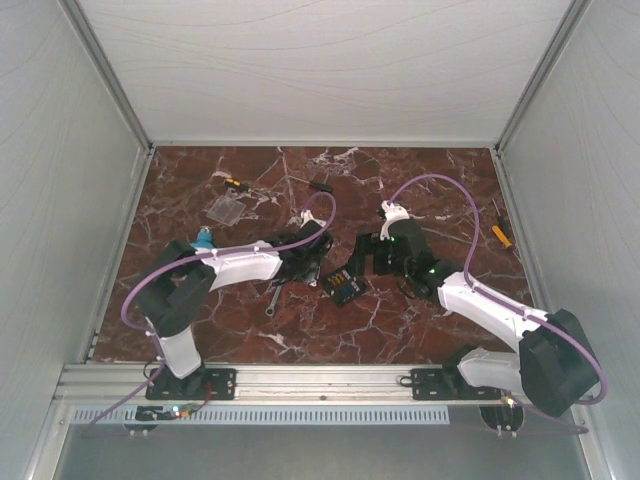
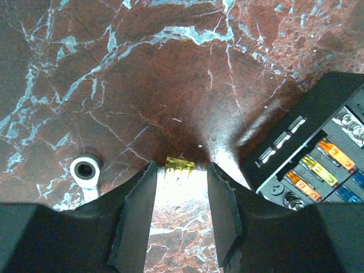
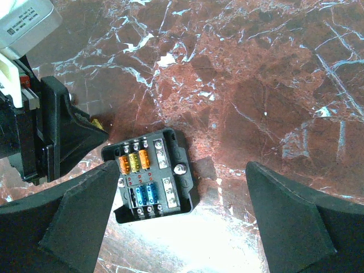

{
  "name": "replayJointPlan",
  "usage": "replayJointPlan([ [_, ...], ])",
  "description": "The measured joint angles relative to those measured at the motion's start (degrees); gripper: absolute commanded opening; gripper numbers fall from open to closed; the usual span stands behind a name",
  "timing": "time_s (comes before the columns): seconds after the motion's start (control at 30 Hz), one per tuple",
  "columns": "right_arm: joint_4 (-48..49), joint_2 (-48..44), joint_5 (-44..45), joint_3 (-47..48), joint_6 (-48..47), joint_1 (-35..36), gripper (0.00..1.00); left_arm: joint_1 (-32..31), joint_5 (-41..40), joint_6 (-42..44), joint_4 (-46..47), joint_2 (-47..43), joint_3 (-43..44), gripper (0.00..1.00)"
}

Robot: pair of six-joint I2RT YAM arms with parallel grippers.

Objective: Snap on the fuse box
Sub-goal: Pick up the fuse from the center of the board.

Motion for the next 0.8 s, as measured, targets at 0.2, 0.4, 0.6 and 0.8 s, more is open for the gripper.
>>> replayJointPlan([
  [0.2,0.0,0.0,0.0,0.0,0.0,0.0,0.92,-0.8,-2.5,0.0,-0.8,0.8,0.8,0.34],
  [0.4,0.0,0.0,0.0,0.0,0.0,0.0,0.92,-0.8,-2.8,0.3,-1.0,1.1,1.0,0.3],
  [0.6,0.0,0.0,0.0,0.0,0.0,0.0,0.92,-0.8,-2.8,0.5,-1.1,1.6,1.6,0.3],
  [0.8,0.0,0.0,0.0,0.0,0.0,0.0,0.92,-1.3,-3.6,1.0,-1.8,3.0,3.5,0.3],
])
